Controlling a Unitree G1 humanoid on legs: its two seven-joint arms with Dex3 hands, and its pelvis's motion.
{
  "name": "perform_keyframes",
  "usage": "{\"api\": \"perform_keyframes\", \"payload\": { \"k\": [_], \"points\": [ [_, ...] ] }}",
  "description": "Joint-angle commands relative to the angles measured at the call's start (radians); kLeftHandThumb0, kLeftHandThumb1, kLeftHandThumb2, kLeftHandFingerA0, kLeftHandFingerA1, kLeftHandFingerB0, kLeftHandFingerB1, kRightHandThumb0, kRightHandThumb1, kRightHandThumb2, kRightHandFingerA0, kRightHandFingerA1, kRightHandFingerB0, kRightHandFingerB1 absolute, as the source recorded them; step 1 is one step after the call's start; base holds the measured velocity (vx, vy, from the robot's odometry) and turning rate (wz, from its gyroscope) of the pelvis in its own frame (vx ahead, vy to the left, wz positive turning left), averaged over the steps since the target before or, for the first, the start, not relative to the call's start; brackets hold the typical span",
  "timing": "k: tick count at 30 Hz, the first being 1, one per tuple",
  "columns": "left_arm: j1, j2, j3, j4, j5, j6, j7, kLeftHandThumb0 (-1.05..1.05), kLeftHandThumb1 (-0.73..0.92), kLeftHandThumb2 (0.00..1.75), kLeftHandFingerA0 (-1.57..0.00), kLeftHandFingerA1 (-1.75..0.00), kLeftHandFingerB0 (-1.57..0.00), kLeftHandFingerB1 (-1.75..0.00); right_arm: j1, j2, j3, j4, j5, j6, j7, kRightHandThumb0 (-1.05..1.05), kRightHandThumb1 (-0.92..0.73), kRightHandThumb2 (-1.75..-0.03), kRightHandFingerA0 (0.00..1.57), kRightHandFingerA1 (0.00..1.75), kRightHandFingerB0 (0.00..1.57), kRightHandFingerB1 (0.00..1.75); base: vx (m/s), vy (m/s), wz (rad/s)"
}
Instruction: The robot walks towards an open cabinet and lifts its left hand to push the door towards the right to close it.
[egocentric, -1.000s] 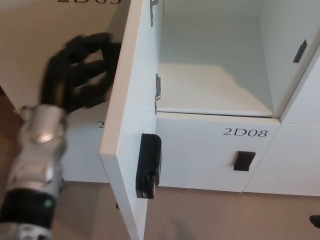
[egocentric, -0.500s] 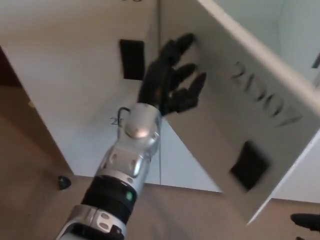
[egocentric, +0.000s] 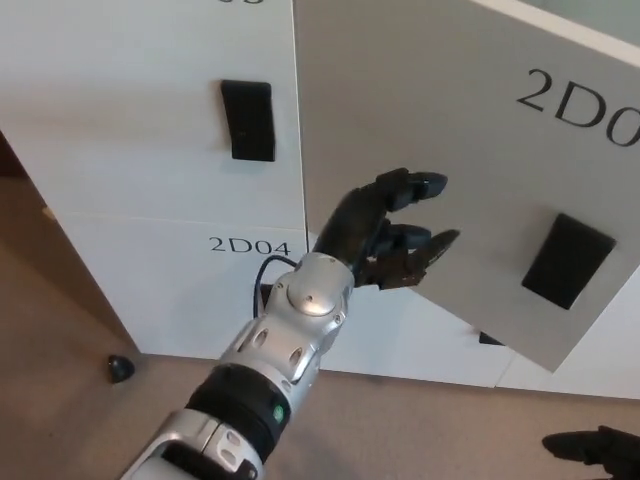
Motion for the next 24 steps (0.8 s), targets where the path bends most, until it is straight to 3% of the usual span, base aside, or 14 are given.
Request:
{"api": "perform_keyframes", "payload": {
  "k": [1,2,4,5,11,12,13,14,16,17,21,22,23,24],
  "points": [
    [-0.805,0.092,0.063,0.324,0.057,0.177,-0.075,-0.49,0.66,0.60,-0.42,-0.44,-0.27,-0.31,0.117,0.046,0.012,-0.083,0.060,-0.109,0.009,-0.38,-0.67,-0.64,0.87,0.58,0.73,0.59,0.00,0.000,0.00],
    [-0.830,0.162,0.075,0.337,0.056,0.182,-0.081,-0.58,0.51,0.81,-0.27,-0.49,-0.16,-0.41,0.126,0.042,0.011,-0.089,0.064,-0.114,0.016,-0.39,-0.69,-0.62,0.86,0.55,0.74,0.56,0.00,0.000,0.00],
    [-0.852,0.223,0.084,0.351,0.053,0.185,-0.087,-0.58,0.51,0.81,-0.27,-0.49,-0.16,-0.41,0.134,0.039,0.010,-0.097,0.065,-0.116,0.024,-0.39,-0.69,-0.62,0.86,0.55,0.74,0.56,0.00,0.000,0.00],
    [-0.874,0.301,0.094,0.363,0.055,0.180,-0.095,-0.54,0.66,0.60,-0.23,-0.35,-0.18,-0.28,0.137,0.039,0.012,-0.107,0.066,-0.112,0.028,-0.40,-0.69,-0.61,0.87,0.54,0.75,0.54,0.00,0.000,0.00],
    [-0.936,0.455,0.099,0.395,0.068,0.161,-0.099,-0.51,0.67,0.61,-0.41,-0.44,-0.19,-0.29,0.134,0.040,0.014,-0.157,0.072,-0.060,0.037,-0.40,-0.69,-0.60,0.86,0.56,0.76,0.54,0.00,0.000,0.00],
    [-0.953,0.482,0.095,0.399,0.072,0.150,-0.111,-0.54,0.66,0.60,-0.18,-0.31,-0.16,-0.27,0.130,0.045,0.017,-0.164,0.079,-0.054,0.041,-0.37,-0.69,-0.60,0.85,0.56,0.75,0.55,0.00,0.000,0.00],
    [-0.964,0.498,0.091,0.404,0.074,0.142,-0.121,-0.54,0.66,0.60,-0.18,-0.31,-0.16,-0.27,0.128,0.048,0.020,-0.167,0.084,-0.053,0.044,-0.37,-0.69,-0.60,0.85,0.56,0.75,0.55,0.00,0.000,0.00],
    [-0.970,0.492,0.076,0.389,0.081,0.109,-0.162,-0.53,0.65,0.60,-0.29,-0.32,-0.35,-0.32,0.124,0.046,0.023,-0.173,0.076,-0.050,0.044,-0.38,-0.70,-0.61,0.85,0.54,0.76,0.55,0.00,0.000,0.00],
    [-0.976,0.481,0.057,0.373,0.088,0.071,-0.208,-0.53,0.65,0.60,-0.29,-0.32,-0.35,-0.32,0.121,0.042,0.026,-0.182,0.065,-0.043,0.043,-0.38,-0.70,-0.61,0.85,0.54,0.76,0.55,0.00,0.000,0.00],
    [-0.965,0.466,-0.008,0.316,0.135,-0.003,-0.279,-0.53,0.65,0.60,-0.59,-0.38,-0.56,-0.37,0.117,0.038,0.025,-0.188,0.065,-0.038,0.047,-0.37,-0.70,-0.61,0.86,0.56,0.76,0.55,0.00,0.000,0.00],
    [-0.929,0.427,-0.125,0.171,0.187,-0.118,-0.451,-0.48,0.64,0.59,-0.64,-0.40,-0.60,-0.39,0.116,0.034,0.026,-0.192,0.076,-0.035,0.059,-0.36,-0.70,-0.61,0.86,0.56,0.75,0.55,0.00,0.000,0.00],
    [-0.913,0.412,-0.143,0.116,0.175,-0.126,-0.508,-0.48,0.64,0.59,-0.64,-0.40,-0.60,-0.39,0.118,0.035,0.027,-0.189,0.083,-0.038,0.063,-0.36,-0.70,-0.61,0.86,0.56,0.75,0.55,0.00,0.000,0.00],
    [-0.913,0.364,-0.173,0.085,0.168,-0.114,-0.564,-0.48,0.51,0.88,-0.42,-0.54,-0.27,-0.46,0.114,0.038,0.032,-0.176,0.089,-0.053,0.070,-0.35,-0.70,-0.62,0.87,0.58,0.72,0.56,0.00,0.000,0.00],
    [-0.916,0.331,-0.193,0.070,0.164,-0.103,-0.596,-0.48,0.51,0.88,-0.42,-0.54,-0.27,-0.46,0.110,0.039,0.036,-0.167,0.093,-0.064,0.074,-0.35,-0.70,-0.62,0.87,0.58,0.72,0.56,0.00,0.000,0.00]
  ]
}}
